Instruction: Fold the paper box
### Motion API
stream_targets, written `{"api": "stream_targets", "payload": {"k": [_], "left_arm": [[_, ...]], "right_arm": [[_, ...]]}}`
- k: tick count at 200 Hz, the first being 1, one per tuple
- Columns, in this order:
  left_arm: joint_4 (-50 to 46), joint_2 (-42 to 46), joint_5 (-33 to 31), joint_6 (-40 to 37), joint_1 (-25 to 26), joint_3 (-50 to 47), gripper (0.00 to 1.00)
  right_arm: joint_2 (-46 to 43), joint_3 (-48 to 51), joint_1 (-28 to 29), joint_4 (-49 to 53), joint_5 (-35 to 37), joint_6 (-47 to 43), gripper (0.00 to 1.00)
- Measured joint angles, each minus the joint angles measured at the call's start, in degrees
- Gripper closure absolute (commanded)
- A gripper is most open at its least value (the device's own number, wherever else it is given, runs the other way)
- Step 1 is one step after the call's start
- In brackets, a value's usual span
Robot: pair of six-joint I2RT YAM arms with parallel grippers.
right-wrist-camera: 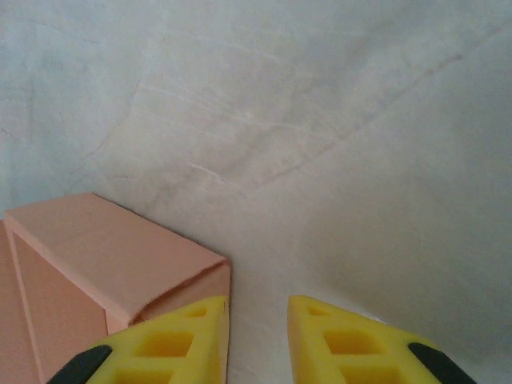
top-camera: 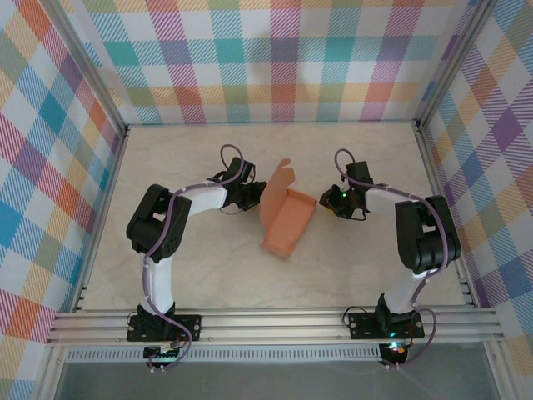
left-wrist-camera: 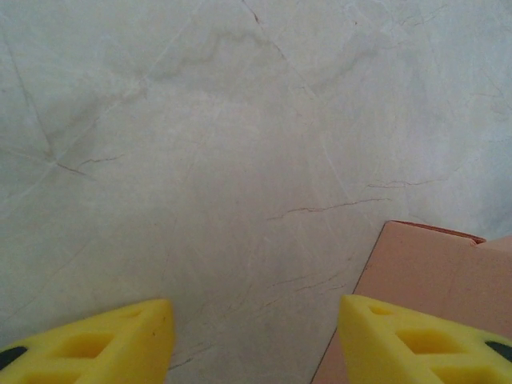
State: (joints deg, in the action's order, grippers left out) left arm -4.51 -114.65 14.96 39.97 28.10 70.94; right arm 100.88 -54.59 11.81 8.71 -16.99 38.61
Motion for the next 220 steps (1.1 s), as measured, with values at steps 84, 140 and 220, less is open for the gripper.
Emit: {"api": "stream_targets", "payload": {"k": [84, 140, 220], "left_arm": [[-4.9, -2.2, 0.2, -0.4, 0.2, 4.3, 0.44], [-7.8, -3.5, 0.5, -0.6, 0.3, 6.9, 0.44], [-8.0, -4.8, 1.5, -0.6, 0.3, 8.2, 0.52]], "right_arm": [[3.4, -1.1, 0.8, -1.6, -2.2, 0.9, 0.75], [5.2, -2.3, 1.2, -2.6, -4.3, 1.5, 0.76], [7.2, -4.7, 1.6, -1.6, -5.2, 1.5, 0.76]]}}
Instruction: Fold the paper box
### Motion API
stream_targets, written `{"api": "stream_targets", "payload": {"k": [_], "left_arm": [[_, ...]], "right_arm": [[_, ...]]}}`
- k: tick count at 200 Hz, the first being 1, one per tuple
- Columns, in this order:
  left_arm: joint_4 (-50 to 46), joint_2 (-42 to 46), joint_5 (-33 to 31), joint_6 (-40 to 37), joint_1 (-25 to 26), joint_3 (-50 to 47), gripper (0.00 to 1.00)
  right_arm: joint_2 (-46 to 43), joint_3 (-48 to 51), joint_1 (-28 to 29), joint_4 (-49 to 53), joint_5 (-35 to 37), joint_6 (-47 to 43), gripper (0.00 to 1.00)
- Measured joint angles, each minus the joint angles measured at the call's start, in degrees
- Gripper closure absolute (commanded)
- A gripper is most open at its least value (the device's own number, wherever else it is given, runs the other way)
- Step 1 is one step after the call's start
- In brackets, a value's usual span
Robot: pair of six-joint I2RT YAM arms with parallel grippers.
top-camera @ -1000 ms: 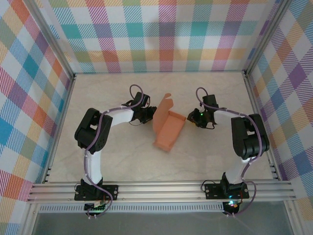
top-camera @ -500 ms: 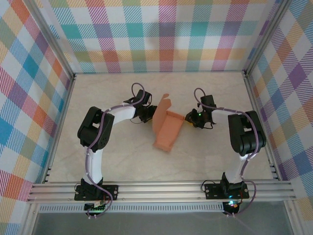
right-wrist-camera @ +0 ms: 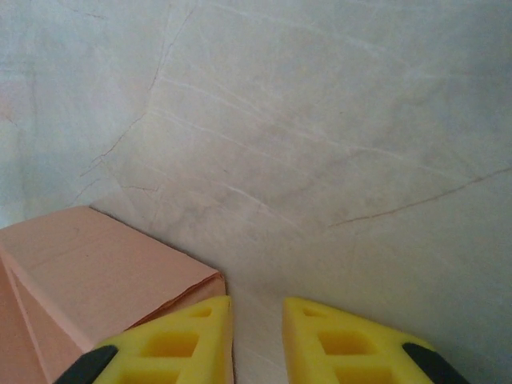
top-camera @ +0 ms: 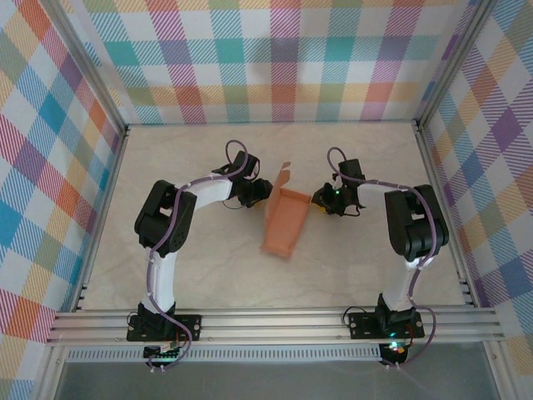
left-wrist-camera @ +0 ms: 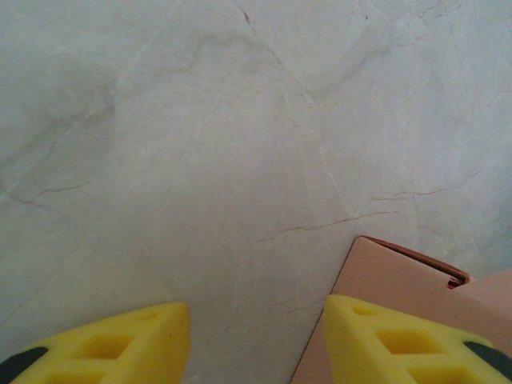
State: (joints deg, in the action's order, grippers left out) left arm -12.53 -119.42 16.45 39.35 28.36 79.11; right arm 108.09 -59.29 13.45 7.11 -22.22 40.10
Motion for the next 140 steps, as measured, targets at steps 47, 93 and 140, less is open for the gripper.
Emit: {"api": "stream_targets", "payload": {"k": [47, 93, 140], "left_arm": [[0.9, -1.0, 1.6, 0.1, 0.0, 1.0, 0.53], [1.7, -1.9, 3.1, 0.3, 0.0, 1.9, 0.54], [2.1, -2.3, 3.9, 0.3, 0.0, 2.2, 0.54]], "right_arm": [[0.8, -1.2, 0.1, 0.7, -0.6, 0.0, 0.76], [1.2, -1.8, 0.3, 1.0, -0.7, 0.0, 0.76], [1.5, -2.1, 0.4, 1.1, -0.7, 0.0, 0.75]]}}
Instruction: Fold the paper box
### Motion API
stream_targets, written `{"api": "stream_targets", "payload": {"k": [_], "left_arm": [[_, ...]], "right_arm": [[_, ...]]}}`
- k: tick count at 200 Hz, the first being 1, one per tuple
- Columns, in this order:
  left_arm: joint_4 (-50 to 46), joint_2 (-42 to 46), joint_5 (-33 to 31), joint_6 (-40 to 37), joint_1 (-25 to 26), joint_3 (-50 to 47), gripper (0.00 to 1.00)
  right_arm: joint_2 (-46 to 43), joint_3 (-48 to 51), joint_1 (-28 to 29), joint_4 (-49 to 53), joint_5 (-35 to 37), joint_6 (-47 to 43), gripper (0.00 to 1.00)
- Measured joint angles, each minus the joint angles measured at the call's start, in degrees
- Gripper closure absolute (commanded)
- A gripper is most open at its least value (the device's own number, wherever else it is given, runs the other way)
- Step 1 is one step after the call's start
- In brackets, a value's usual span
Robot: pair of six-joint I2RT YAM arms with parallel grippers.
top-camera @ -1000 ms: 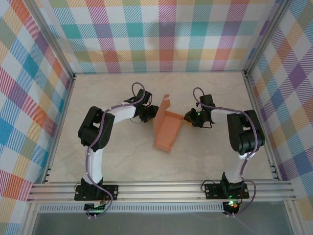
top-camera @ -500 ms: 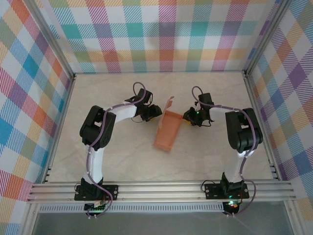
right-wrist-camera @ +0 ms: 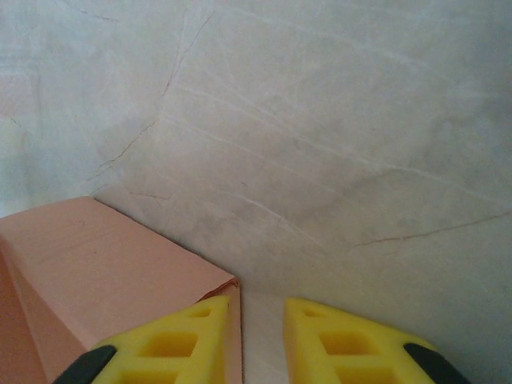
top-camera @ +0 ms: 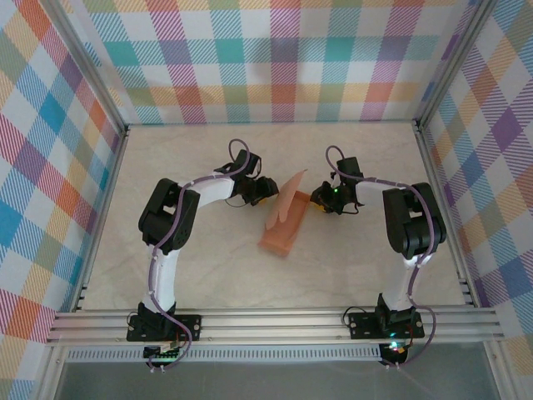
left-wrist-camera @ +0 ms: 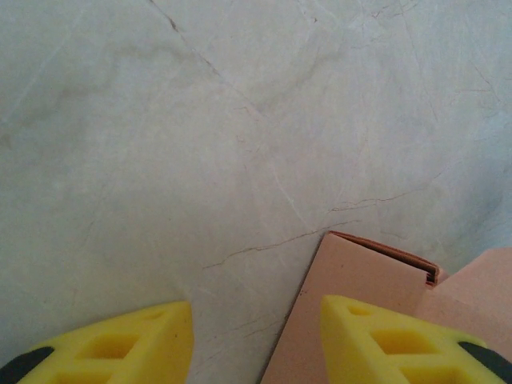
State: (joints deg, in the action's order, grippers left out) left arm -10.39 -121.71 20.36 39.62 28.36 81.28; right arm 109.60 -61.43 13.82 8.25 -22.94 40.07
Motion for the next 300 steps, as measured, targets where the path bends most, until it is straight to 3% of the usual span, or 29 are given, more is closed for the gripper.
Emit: {"api": "stream_targets", "payload": {"k": [61, 85, 112, 156, 173, 198, 219, 247, 269, 300], "left_arm": [[0.5, 0.2, 0.1, 0.0, 0.0, -0.3, 0.50], [2.7, 0.9, 0.4, 0.0, -0.1, -1.7, 0.48], [4.2, 1.2, 1.8, 0.0, -0.6, -2.6, 0.47], [5.0, 1.6, 3.7, -0.7, -1.3, -3.2, 0.46], [6.1, 2.0, 4.3, -1.2, -1.6, -4.1, 0.45], [8.7, 3.7, 4.5, -1.9, -2.3, -7.1, 0.42], [9.6, 7.5, 4.2, -2.5, -3.1, -12.3, 0.37], [10.6, 15.4, 2.0, -4.4, -4.5, -21.2, 0.22], [12.2, 23.4, -0.7, -6.0, -4.7, -28.4, 0.14], [15.3, 36.0, -4.7, -9.7, -4.2, -38.3, 0.11]], "right_arm": [[-0.1, -0.8, 0.4, 1.2, 1.3, -0.7, 0.71], [-2.3, 0.2, 0.7, 1.6, 5.4, -2.9, 0.61], [-6.9, 2.1, 0.3, 2.4, 8.8, -7.1, 0.50], [-11.2, 2.1, 0.1, 3.5, 12.0, -13.2, 0.41], [-11.7, 2.1, 0.1, 3.4, 11.6, -16.2, 0.36], [-11.8, 2.1, 0.1, 3.4, 8.2, -24.4, 0.37], [-11.8, 1.7, 1.0, 3.0, 5.8, -33.1, 0.36], [-11.6, 0.0, 2.9, 1.4, 1.9, -42.2, 0.36], [-10.6, -2.3, 4.2, 0.0, -0.5, -45.8, 0.36], [-7.6, -6.2, 6.2, -0.3, -1.1, -47.7, 0.31]]}}
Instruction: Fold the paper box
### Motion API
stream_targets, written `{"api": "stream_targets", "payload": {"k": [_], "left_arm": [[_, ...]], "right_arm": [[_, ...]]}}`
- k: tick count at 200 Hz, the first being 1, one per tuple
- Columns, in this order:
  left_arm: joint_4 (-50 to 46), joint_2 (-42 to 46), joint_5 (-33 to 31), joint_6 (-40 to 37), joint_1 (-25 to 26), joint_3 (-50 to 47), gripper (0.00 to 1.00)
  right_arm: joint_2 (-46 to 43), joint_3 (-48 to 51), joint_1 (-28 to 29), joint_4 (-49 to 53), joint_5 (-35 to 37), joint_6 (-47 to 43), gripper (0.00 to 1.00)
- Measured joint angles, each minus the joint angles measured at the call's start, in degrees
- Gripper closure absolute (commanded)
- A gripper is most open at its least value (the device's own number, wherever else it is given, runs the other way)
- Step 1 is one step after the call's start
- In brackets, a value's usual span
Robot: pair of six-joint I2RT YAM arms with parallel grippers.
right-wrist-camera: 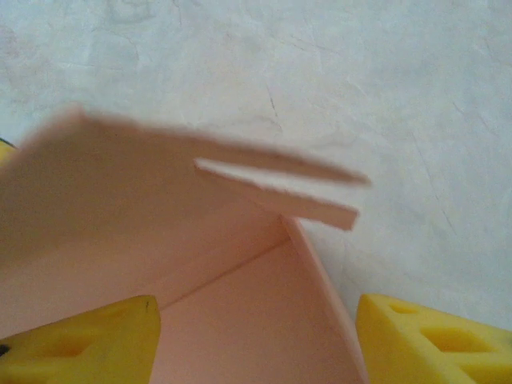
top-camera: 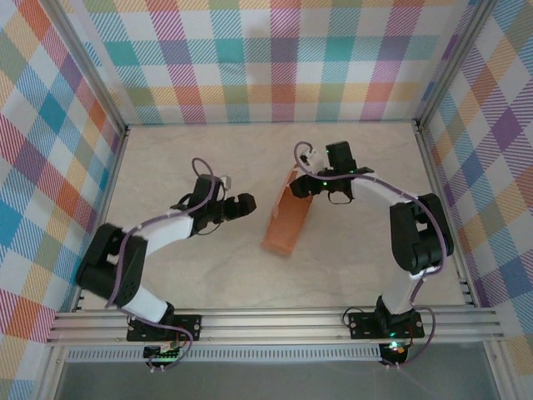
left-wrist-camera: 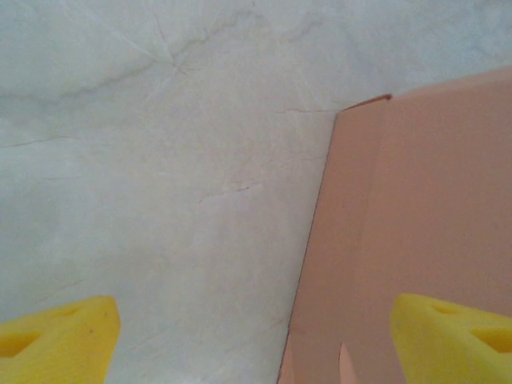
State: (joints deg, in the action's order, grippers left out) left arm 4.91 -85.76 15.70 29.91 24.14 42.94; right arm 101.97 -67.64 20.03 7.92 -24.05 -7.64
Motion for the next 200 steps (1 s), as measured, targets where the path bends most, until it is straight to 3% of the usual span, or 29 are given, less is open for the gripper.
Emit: {"api": "stream_targets", "payload": {"k": [59, 120, 148, 200], "left_arm": [[6.6, 18.3, -8.7, -11.3, 12.3, -12.7, 0.09], [8.3, 19.1, -12.7, -23.3, 19.3, -12.8, 0.08], [7.3, 12.5, -13.4, -26.8, 20.9, -5.5, 0.17], [4.5, 1.3, -19.7, -26.3, 21.6, 4.1, 0.50]], "right_arm": [[5.9, -7.0, 1.5, 2.3, 5.4, 0.3, 0.32], [10.1, -15.0, 1.5, 8.8, 11.6, 6.2, 0.33], [10.9, -16.4, 1.7, 11.5, 13.1, 7.5, 0.33], [11.1, -16.6, 1.8, 14.3, 14.9, 7.8, 0.32]]}}
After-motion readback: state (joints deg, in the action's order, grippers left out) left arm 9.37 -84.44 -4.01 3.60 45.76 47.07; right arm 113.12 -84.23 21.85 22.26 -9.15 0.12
